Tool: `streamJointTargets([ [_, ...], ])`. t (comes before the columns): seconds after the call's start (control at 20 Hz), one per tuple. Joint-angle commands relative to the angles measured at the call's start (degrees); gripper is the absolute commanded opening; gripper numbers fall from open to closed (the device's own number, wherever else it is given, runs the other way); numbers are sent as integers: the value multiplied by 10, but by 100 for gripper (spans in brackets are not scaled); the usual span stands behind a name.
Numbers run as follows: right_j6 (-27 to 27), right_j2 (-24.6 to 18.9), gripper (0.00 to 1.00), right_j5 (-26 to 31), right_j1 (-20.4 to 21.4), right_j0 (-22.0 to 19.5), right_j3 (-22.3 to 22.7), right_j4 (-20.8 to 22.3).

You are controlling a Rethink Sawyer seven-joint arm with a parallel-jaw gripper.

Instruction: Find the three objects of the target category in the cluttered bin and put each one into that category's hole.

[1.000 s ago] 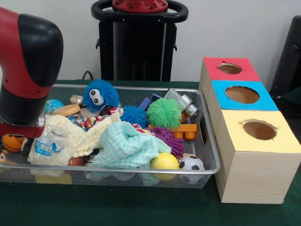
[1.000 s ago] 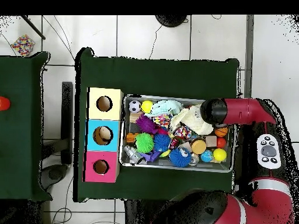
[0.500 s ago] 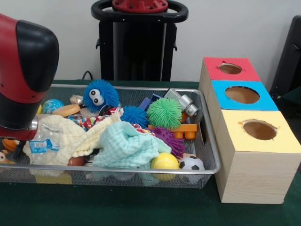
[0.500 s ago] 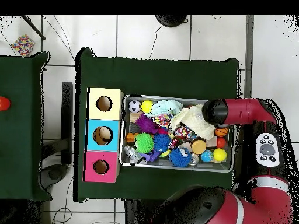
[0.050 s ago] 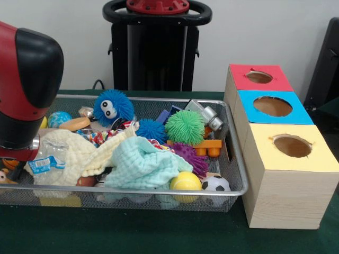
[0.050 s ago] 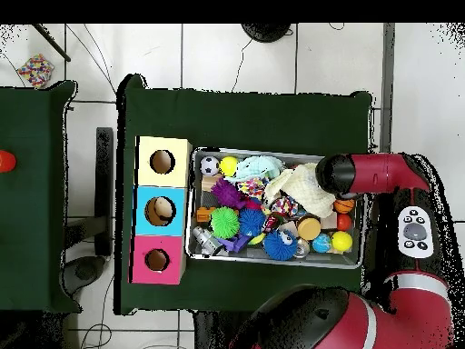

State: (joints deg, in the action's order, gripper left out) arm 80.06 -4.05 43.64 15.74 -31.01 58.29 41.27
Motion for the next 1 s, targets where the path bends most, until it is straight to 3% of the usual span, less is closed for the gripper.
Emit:
streamJointTargets([
  [0.05, -128, -21, 100, 36, -21, -8, 3, 30],
  [0.7, -129, -18, 100, 56, -24, -3, 0, 26],
  [0.75, -127, -17, 0, 58, -24, -2, 0, 27],
  [1.0, -126, -14, 0, 61, -22, 1, 1, 27],
])
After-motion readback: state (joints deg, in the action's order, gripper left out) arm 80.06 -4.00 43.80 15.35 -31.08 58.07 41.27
